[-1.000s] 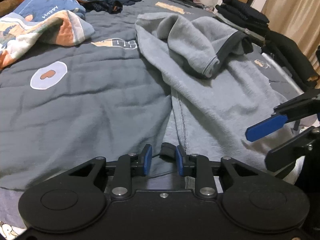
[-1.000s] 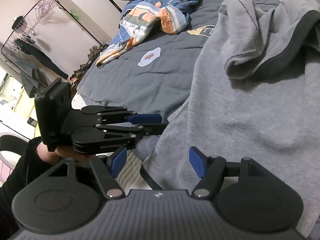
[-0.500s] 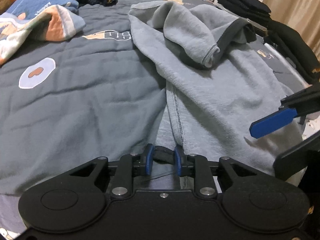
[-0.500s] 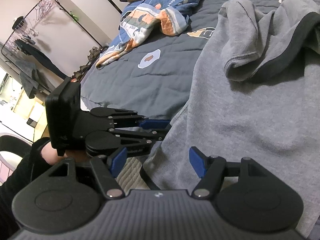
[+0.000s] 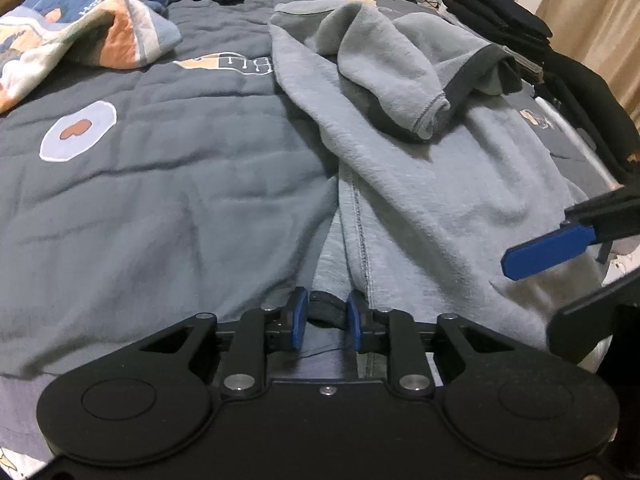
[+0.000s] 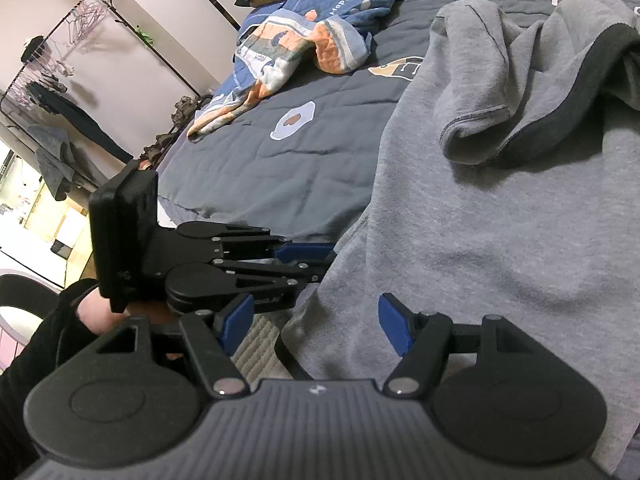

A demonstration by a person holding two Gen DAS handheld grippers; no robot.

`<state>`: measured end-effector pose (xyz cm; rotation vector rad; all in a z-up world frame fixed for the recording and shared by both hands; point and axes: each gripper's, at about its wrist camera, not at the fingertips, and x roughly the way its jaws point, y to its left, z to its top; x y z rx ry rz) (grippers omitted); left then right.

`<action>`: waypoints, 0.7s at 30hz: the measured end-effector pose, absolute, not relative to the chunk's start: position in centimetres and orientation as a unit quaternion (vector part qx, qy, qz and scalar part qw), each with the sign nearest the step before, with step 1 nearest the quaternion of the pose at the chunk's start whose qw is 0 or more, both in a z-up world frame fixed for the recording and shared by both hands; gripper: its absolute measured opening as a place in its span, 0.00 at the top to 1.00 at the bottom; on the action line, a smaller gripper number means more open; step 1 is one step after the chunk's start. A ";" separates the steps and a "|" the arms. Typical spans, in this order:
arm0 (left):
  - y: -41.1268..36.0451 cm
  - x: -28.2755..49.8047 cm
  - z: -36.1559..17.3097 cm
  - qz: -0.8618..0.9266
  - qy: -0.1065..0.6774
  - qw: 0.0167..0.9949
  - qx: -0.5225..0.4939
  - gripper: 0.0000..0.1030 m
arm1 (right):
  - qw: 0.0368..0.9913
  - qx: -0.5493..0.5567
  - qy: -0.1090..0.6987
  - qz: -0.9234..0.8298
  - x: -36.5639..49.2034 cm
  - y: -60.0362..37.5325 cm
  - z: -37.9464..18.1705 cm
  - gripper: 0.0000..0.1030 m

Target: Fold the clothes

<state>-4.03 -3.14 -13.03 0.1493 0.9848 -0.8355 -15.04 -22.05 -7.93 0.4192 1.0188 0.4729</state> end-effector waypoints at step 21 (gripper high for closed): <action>1.8 -1.4 -3.2 -0.305 0.347 0.877 0.130 0.96 | 0.835 0.215 0.457 0.217 -15.0 -23.3 -7.0 0.34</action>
